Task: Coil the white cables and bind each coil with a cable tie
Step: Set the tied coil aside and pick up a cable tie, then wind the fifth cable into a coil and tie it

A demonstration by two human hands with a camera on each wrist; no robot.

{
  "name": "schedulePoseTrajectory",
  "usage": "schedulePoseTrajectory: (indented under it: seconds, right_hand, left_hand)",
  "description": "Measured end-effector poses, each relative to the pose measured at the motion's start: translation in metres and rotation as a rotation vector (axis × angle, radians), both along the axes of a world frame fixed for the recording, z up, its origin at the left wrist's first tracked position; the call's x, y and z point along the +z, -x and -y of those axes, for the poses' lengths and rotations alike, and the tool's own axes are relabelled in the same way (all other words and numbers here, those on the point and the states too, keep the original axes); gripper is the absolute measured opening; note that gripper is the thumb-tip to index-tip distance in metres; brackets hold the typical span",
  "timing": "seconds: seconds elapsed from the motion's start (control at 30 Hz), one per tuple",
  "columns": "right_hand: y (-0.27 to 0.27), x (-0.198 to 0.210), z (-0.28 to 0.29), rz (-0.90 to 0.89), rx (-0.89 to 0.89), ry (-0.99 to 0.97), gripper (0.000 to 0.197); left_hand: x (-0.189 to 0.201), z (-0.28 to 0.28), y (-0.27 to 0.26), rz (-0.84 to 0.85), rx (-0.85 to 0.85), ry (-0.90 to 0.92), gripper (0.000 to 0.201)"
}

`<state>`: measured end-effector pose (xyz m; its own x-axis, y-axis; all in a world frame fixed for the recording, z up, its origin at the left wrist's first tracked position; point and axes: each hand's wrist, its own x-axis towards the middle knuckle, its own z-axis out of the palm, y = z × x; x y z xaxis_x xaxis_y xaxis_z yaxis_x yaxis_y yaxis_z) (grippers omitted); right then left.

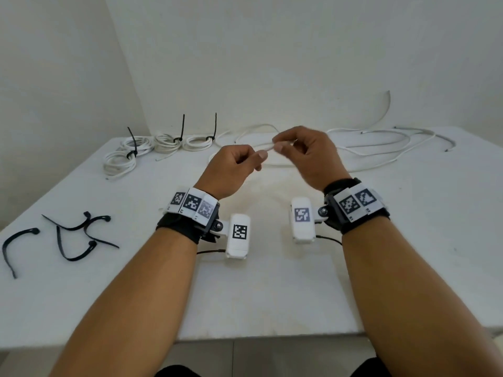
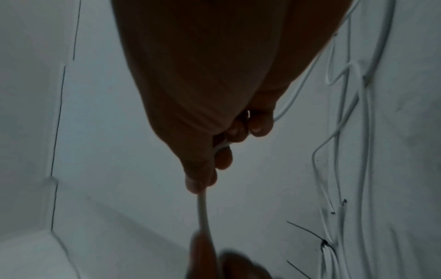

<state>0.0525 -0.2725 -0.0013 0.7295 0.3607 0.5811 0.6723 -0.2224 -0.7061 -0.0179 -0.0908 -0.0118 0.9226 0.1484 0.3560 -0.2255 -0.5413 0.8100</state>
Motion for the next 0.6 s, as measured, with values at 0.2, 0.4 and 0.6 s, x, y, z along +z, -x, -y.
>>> schedulePoseTrajectory:
  seconds: [0.2, 0.4, 0.6]
  right_hand:
    - [-0.015, 0.003, 0.018, -0.049, -0.218, -0.297, 0.008]
    - [-0.025, -0.014, 0.011, -0.075, -0.316, 0.163, 0.028]
    - [-0.028, -0.008, 0.018, -0.048, -0.411, 0.061, 0.034]
  left_hand:
    - [0.000, 0.003, 0.011, -0.077, -0.212, 0.358, 0.031]
    - [0.014, 0.016, 0.021, -0.099, -0.501, 0.803, 0.016]
    - [0.013, 0.020, 0.025, -0.185, -0.433, 0.842, 0.043]
